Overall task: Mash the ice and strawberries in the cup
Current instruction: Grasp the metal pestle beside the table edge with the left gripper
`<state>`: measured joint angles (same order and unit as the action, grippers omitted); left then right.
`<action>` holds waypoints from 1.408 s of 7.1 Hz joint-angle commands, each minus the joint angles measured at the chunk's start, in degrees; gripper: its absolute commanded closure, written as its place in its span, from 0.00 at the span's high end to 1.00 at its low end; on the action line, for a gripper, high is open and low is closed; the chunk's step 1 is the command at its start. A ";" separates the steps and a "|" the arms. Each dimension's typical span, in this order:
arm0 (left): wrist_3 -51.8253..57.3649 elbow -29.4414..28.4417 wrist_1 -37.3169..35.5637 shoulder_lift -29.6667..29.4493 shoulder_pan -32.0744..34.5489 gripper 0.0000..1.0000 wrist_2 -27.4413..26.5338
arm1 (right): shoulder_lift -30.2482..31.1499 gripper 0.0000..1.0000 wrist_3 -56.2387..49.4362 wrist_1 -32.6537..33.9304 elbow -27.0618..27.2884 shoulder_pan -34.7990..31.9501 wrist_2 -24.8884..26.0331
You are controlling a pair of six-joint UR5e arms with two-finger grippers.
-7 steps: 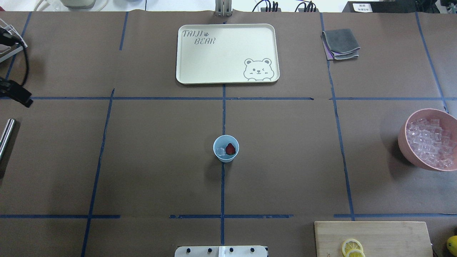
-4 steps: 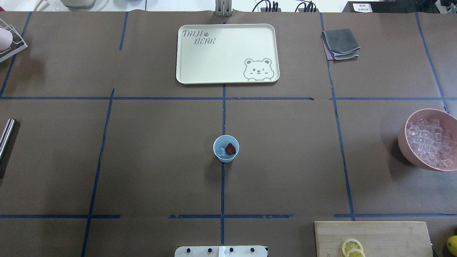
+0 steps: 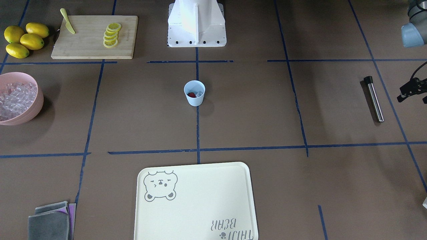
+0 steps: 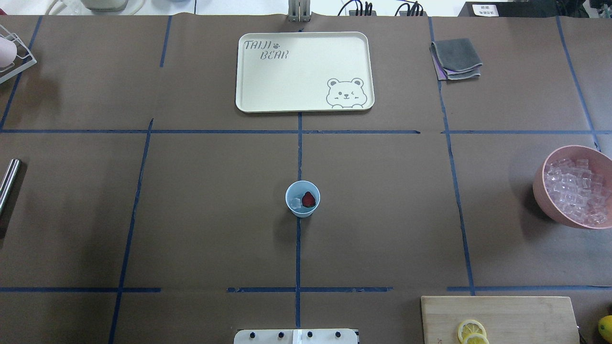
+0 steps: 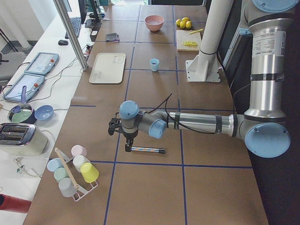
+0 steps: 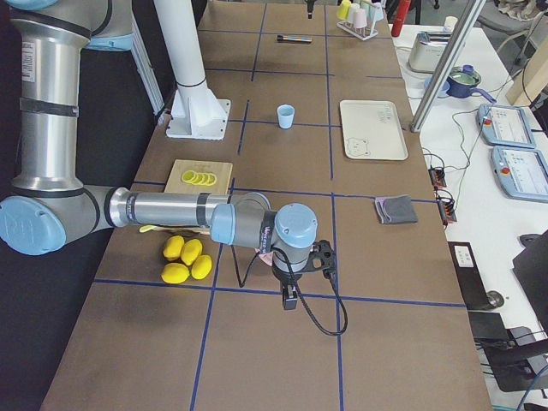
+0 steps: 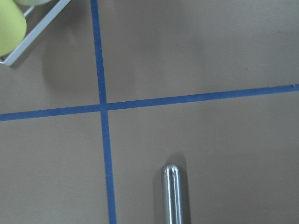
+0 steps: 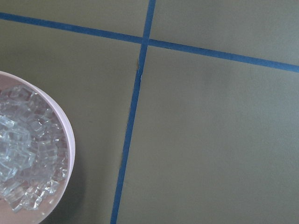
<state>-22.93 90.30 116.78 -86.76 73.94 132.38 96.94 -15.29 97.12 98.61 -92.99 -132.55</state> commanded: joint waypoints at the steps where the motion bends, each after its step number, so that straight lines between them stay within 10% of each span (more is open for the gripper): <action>1: -7.81 -5.21 11.42 0.28 -6.32 1.00 -0.37 | 0.09 1.00 0.00 0.00 0.01 -0.08 0.01; 8: -7.84 -12.61 19.54 -0.07 -11.01 0.94 -3.01 | 0.26 1.00 -0.09 0.00 -0.17 -0.17 0.01; 10: -7.75 -12.61 19.45 -0.34 -11.09 0.14 -3.10 | 0.44 1.00 -0.09 0.00 -0.08 -0.26 0.01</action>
<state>-30.75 77.68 136.27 -86.93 62.92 129.34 97.24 -15.38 97.12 98.50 -93.22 -132.54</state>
